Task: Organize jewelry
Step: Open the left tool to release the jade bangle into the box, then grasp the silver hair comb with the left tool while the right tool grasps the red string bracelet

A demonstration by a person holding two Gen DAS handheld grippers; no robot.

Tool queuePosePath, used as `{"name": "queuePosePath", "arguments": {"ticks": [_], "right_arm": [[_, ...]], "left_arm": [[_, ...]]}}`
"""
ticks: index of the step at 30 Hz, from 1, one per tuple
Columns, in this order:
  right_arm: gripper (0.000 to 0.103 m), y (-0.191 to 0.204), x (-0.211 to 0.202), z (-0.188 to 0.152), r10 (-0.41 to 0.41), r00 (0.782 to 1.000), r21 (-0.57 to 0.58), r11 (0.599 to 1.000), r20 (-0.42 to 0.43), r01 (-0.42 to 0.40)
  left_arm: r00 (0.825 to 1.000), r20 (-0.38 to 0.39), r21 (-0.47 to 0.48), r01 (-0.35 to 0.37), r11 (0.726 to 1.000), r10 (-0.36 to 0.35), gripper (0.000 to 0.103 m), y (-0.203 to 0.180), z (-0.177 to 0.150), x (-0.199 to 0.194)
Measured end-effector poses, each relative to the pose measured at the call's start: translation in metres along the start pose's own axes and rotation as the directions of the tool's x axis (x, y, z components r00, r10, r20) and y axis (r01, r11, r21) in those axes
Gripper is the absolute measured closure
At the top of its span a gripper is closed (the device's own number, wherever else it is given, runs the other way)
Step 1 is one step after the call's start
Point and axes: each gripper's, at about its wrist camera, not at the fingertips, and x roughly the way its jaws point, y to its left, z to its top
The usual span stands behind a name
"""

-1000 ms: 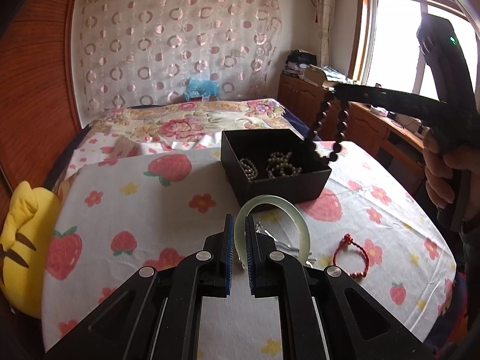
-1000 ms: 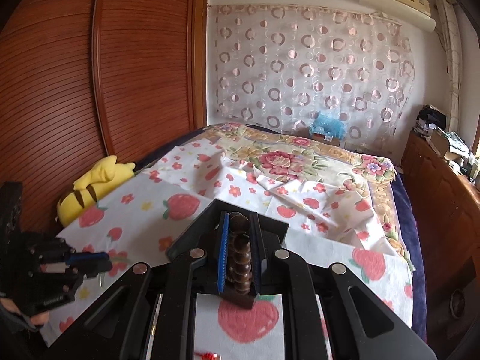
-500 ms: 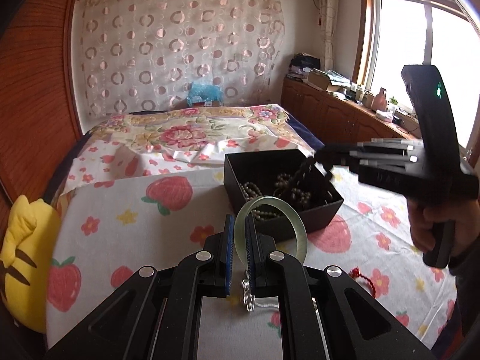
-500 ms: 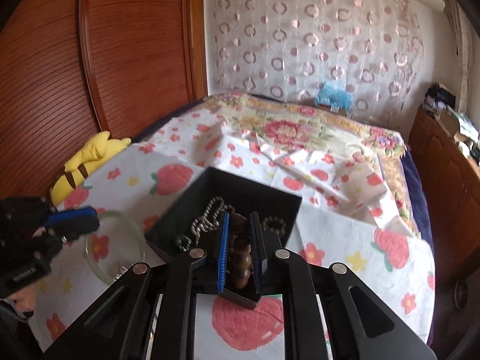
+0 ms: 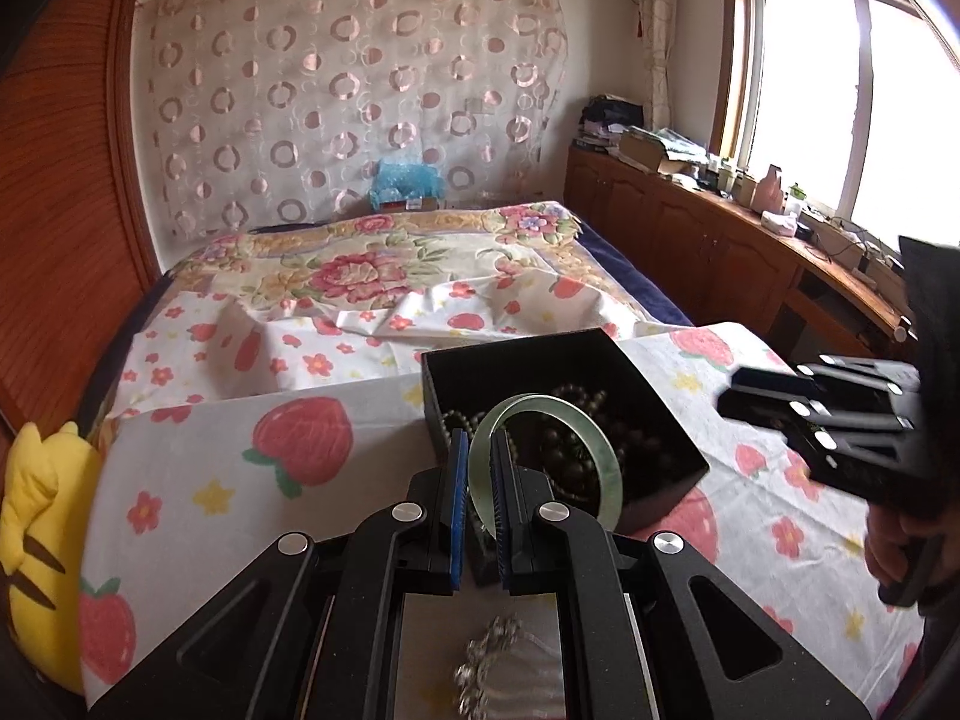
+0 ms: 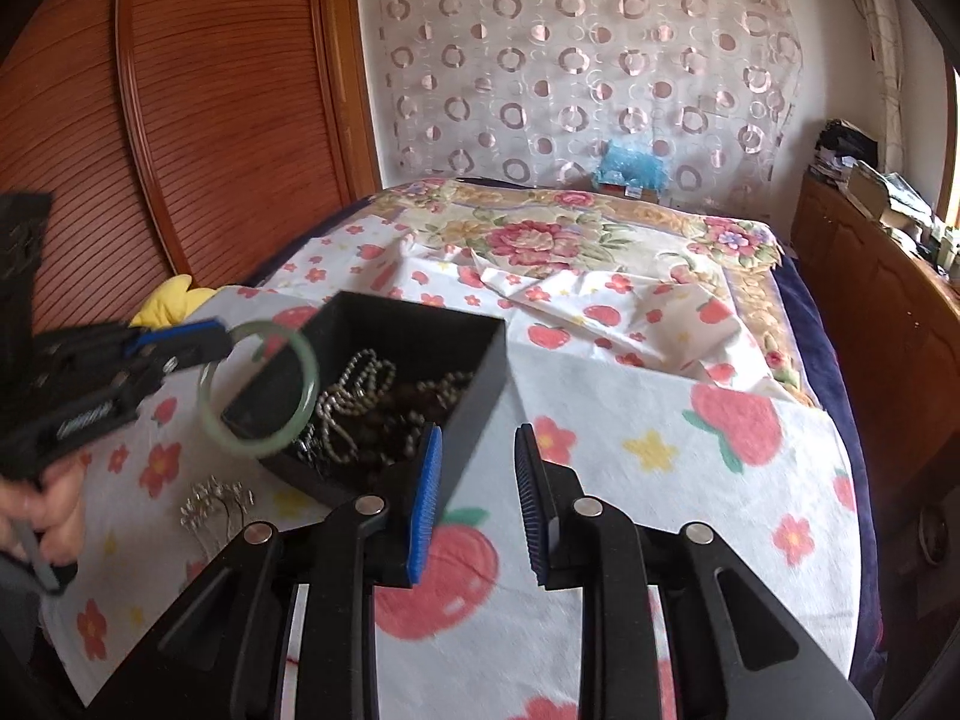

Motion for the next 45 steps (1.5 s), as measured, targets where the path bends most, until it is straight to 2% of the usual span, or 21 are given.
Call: {"name": "queuePosePath", "arguments": {"ticks": [6,12,19,24,26,28,32,37,40,45], "right_arm": [[0.076,-0.004,-0.012,-0.021,0.003,1.0,-0.008,1.0,0.001,-0.003],[0.076,0.006,-0.021,-0.039,0.019,1.0,-0.031,0.999,-0.007,-0.019],[0.076,0.027,-0.029,-0.061,0.042,0.999,-0.067,0.997,-0.02,-0.044],[0.076,0.037,-0.036,-0.077,0.068,0.997,-0.068,0.995,-0.031,-0.07],[0.076,0.041,-0.038,-0.084,0.073,0.996,-0.069,0.995,-0.042,-0.076],[0.076,0.042,-0.038,-0.09,0.078,0.996,-0.065,0.995,-0.052,-0.082],[0.076,0.046,-0.033,-0.102,0.069,0.994,-0.071,0.995,-0.086,-0.076],[0.076,0.05,-0.029,-0.107,0.073,0.991,-0.075,0.994,-0.109,-0.081],[0.076,0.053,-0.028,-0.109,0.08,0.99,-0.081,0.993,-0.119,-0.09],[0.076,0.06,-0.028,-0.11,0.067,0.99,-0.106,0.991,-0.126,-0.08]], "left_arm": [[1.0,-0.024,0.016,-0.009,1.0,0.009,0.096,-0.01,0.009,0.022],[0.999,-0.039,0.042,-0.006,0.999,0.007,0.095,-0.021,0.008,0.027],[0.999,-0.037,0.049,0.011,0.999,-0.009,0.072,-0.018,-0.001,0.012],[1.0,-0.018,0.088,0.007,0.996,-0.006,0.065,-0.019,-0.013,-0.012],[1.0,-0.018,0.092,0.009,0.996,-0.008,0.057,-0.017,-0.02,-0.02],[1.0,-0.022,0.093,0.015,0.996,-0.013,0.043,-0.015,-0.027,-0.025],[0.999,-0.038,0.107,0.023,0.994,-0.019,0.031,-0.008,-0.044,-0.029],[0.996,-0.089,0.105,0.014,0.994,-0.005,0.03,0.004,-0.061,-0.02],[0.989,-0.151,0.087,0.022,0.996,-0.008,0.03,0.013,-0.069,-0.008],[0.983,-0.182,0.064,0.031,0.997,-0.019,0.03,0.019,-0.078,-0.003]]}}
